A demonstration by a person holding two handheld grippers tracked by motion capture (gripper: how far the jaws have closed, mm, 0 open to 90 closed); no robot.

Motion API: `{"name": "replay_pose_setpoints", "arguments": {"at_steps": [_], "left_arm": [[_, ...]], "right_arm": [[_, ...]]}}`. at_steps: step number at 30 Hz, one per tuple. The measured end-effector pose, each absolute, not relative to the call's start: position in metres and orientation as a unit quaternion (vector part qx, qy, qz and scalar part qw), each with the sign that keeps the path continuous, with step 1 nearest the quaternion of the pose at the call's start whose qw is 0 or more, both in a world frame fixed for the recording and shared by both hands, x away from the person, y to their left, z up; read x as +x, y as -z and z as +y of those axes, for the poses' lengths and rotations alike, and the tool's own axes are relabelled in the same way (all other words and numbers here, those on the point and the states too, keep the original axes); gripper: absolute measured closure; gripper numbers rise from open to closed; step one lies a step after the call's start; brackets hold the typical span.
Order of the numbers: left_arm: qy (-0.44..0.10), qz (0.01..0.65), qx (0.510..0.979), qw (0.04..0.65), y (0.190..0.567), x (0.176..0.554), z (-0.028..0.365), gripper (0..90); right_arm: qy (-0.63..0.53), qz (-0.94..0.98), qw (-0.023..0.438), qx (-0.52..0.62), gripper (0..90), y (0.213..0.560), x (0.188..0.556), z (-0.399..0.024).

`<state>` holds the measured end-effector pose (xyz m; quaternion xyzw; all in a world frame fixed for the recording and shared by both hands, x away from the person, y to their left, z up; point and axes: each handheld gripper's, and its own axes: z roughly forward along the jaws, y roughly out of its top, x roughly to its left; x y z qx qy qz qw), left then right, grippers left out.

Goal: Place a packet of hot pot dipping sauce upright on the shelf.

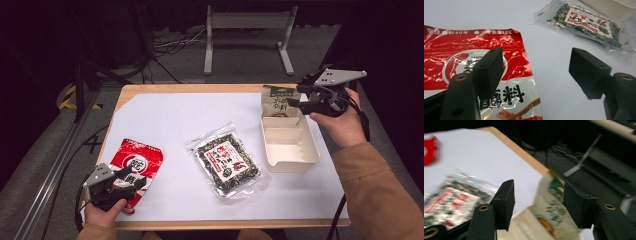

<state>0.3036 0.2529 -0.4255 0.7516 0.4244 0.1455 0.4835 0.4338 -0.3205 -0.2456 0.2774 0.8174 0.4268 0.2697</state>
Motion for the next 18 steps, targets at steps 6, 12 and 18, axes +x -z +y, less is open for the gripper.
{"name": "replay_pose_setpoints", "arguments": {"at_steps": [6, 12, 18], "left_arm": [[-0.143, 0.418, 0.755, 0.485, 0.424, 0.309, 0.246, 28.5], [-0.159, 0.413, 0.754, 0.486, 0.421, 0.31, 0.245, 28.7], [-0.161, 0.414, 0.754, 0.484, 0.421, 0.312, 0.247, 28.7]], "right_arm": [[-0.464, 0.811, 0.222, 0.28, 40.6, 0.256, 0.402, -0.304], [-0.482, 0.806, 0.197, 0.28, 39.4, 0.278, 0.378, -0.292], [-0.484, 0.801, 0.203, 0.287, 39.4, 0.3, 0.358, -0.29]]}}
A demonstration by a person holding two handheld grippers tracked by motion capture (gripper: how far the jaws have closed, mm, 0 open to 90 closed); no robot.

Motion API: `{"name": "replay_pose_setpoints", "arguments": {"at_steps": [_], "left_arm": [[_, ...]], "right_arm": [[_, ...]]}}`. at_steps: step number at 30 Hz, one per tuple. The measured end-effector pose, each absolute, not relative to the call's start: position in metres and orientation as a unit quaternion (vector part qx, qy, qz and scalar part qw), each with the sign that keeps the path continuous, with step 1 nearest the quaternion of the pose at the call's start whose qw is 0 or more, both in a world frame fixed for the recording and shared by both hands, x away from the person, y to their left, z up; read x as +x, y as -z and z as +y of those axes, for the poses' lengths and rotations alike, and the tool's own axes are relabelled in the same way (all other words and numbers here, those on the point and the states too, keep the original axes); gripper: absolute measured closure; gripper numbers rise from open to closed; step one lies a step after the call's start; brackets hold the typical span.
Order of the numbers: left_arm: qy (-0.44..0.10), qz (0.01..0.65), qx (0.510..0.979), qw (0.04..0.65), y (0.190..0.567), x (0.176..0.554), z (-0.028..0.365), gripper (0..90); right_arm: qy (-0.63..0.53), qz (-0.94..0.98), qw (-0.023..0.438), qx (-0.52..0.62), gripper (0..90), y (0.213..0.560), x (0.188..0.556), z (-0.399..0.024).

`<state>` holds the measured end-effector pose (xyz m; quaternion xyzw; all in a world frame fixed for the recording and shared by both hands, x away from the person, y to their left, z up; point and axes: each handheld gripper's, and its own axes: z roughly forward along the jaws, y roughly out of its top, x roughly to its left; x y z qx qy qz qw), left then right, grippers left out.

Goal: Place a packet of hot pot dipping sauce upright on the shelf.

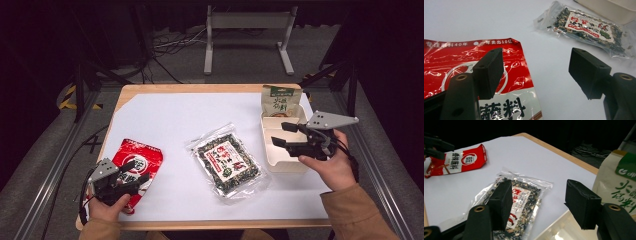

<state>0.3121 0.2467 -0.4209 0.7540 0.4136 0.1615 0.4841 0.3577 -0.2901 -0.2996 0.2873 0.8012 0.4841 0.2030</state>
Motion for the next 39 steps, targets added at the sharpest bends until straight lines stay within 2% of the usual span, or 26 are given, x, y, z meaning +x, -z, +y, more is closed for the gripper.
{"name": "replay_pose_setpoints", "arguments": {"at_steps": [6, 10, 15, 27, 34, 39], "left_arm": [[-0.159, 0.414, 0.754, 0.484, 0.421, 0.312, 0.244, 28.7], [-0.164, 0.405, 0.761, 0.48, 0.421, 0.31, 0.242, 28.8], [-0.168, 0.395, 0.768, 0.476, 0.419, 0.309, 0.241, 28.8], [-0.187, 0.353, 0.8, 0.448, 0.415, 0.307, 0.234, 28.2], [-0.159, 0.354, 0.813, 0.435, 0.412, 0.312, 0.236, 29.2], [-0.134, 0.355, 0.83, 0.409, 0.401, 0.32, 0.236, 31.7]], "right_arm": [[-0.491, 0.798, 0.188, 0.293, 39.4, 0.327, 0.346, -0.283], [-0.497, 0.795, 0.193, 0.29, 39.5, 0.342, 0.346, -0.278], [-0.493, 0.799, 0.178, 0.293, 39.6, 0.355, 0.349, -0.27], [-0.483, 0.811, 0.164, 0.285, 42.1, 0.359, 0.348, -0.262], [-0.476, 0.822, 0.164, 0.265, 50.9, 0.359, 0.344, -0.258], [-0.474, 0.826, 0.166, 0.254, 51.4, 0.358, 0.342, -0.258]]}}
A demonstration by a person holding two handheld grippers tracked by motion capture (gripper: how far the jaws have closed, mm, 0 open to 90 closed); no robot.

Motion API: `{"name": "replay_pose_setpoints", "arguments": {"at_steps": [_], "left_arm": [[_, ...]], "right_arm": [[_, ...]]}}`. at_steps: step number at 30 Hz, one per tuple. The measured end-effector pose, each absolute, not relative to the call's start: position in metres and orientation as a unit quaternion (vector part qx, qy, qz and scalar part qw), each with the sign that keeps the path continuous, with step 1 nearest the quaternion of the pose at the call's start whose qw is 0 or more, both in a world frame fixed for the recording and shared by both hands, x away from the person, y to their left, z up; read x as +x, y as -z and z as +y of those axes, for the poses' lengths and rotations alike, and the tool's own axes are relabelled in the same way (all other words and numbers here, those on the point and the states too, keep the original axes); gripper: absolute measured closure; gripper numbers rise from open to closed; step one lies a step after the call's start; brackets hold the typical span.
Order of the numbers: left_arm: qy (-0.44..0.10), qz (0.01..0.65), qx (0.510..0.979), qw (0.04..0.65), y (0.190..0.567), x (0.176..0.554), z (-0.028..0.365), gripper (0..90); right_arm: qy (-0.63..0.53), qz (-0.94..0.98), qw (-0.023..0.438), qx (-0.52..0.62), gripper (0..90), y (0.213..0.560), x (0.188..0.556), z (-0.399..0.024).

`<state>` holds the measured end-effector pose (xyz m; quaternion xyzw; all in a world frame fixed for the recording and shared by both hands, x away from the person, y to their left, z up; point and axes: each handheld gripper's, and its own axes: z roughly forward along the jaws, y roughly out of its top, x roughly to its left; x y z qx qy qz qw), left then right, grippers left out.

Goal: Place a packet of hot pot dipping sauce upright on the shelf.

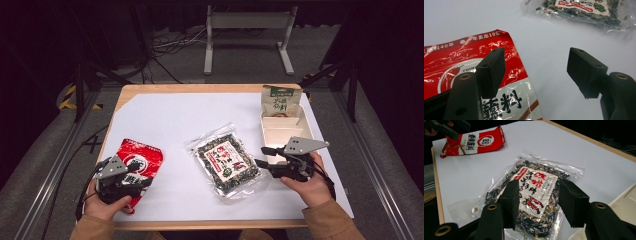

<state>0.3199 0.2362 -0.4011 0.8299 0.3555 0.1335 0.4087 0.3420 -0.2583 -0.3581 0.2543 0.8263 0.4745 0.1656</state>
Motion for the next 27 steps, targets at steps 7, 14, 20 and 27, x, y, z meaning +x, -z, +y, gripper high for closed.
{"name": "replay_pose_setpoints", "arguments": {"at_steps": [7, 14, 20, 27], "left_arm": [[-0.13, 0.366, 0.835, 0.39, 0.383, 0.335, 0.243, 34.7], [-0.143, 0.387, 0.827, 0.382, 0.372, 0.358, 0.26, 37.8], [-0.153, 0.391, 0.813, 0.404, 0.367, 0.373, 0.272, 37.9], [-0.16, 0.435, 0.786, 0.41, 0.37, 0.401, 0.283, 36.5]], "right_arm": [[-0.469, 0.831, 0.165, 0.248, 52.0, 0.36, 0.342, -0.258], [-0.473, 0.833, 0.157, 0.24, 54.7, 0.364, 0.342, -0.255], [-0.475, 0.834, 0.149, 0.238, 48.6, 0.367, 0.342, -0.254], [-0.477, 0.835, 0.154, 0.227, 44.3, 0.366, 0.341, -0.25]]}}
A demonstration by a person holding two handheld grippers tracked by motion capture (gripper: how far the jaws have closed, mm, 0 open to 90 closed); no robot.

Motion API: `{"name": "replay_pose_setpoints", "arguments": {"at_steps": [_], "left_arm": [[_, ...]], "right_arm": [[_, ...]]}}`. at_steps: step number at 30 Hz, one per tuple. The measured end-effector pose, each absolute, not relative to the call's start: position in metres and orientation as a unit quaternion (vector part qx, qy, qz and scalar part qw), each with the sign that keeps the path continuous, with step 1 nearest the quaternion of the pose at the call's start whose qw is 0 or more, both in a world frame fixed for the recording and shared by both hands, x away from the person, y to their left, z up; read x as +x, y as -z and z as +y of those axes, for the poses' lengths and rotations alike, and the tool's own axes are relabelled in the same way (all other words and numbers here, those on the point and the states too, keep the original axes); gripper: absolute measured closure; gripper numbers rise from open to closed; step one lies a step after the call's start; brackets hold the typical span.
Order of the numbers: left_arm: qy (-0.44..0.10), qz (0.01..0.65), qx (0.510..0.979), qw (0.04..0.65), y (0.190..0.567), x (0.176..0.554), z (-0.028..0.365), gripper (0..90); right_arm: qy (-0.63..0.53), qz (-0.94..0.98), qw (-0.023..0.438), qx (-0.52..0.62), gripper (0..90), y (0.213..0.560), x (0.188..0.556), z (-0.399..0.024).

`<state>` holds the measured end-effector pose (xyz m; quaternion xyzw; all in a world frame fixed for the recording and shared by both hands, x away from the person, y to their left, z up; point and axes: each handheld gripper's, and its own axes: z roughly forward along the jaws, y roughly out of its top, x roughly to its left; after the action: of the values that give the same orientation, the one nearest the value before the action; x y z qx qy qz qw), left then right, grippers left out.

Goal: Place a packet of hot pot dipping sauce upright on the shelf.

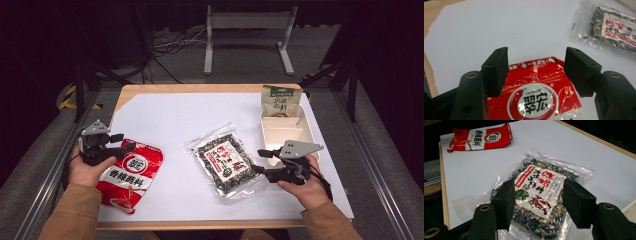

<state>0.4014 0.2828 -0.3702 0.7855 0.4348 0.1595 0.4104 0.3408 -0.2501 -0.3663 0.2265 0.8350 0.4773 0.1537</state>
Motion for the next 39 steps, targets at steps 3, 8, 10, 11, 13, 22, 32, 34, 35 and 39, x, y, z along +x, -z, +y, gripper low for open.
{"name": "replay_pose_setpoints", "arguments": {"at_steps": [3, 8, 10, 11, 13, 22, 32, 34, 35, 39], "left_arm": [[-0.179, 0.44, 0.784, 0.399, 0.375, 0.408, 0.28, 35.8], [-0.18, 0.447, 0.785, 0.389, 0.381, 0.42, 0.279, 36.0], [-0.176, 0.457, 0.784, 0.381, 0.384, 0.426, 0.28, 35.8], [-0.172, 0.462, 0.784, 0.377, 0.386, 0.428, 0.281, 35.8], [-0.165, 0.477, 0.782, 0.365, 0.391, 0.435, 0.283, 33.8], [-0.097, 0.507, 0.784, 0.344, 0.413, 0.455, 0.294, 39.4], [-0.105, 0.52, 0.787, 0.315, 0.427, 0.464, 0.296, 37.1], [-0.102, 0.521, 0.788, 0.313, 0.429, 0.466, 0.297, 36.8], [-0.1, 0.52, 0.789, 0.312, 0.43, 0.466, 0.297, 36.7], [-0.086, 0.518, 0.789, 0.32, 0.432, 0.468, 0.301, 36.4]], "right_arm": [[-0.478, 0.836, 0.152, 0.223, 44.0, 0.367, 0.34, -0.249], [-0.478, 0.836, 0.151, 0.223, 43.6, 0.368, 0.34, -0.248], [-0.476, 0.837, 0.151, 0.223, 43.5, 0.368, 0.339, -0.248], [-0.476, 0.837, 0.151, 0.224, 43.5, 0.369, 0.339, -0.248], [-0.476, 0.837, 0.151, 0.225, 43.5, 0.369, 0.338, -0.249], [-0.48, 0.834, 0.15, 0.227, 43.5, 0.371, 0.336, -0.248], [-0.476, 0.836, 0.144, 0.231, 42.8, 0.377, 0.335, -0.247], [-0.478, 0.836, 0.142, 0.231, 42.7, 0.379, 0.335, -0.246], [-0.477, 0.836, 0.142, 0.23, 42.6, 0.379, 0.335, -0.245], [-0.474, 0.838, 0.14, 0.23, 42.4, 0.381, 0.335, -0.244]]}}
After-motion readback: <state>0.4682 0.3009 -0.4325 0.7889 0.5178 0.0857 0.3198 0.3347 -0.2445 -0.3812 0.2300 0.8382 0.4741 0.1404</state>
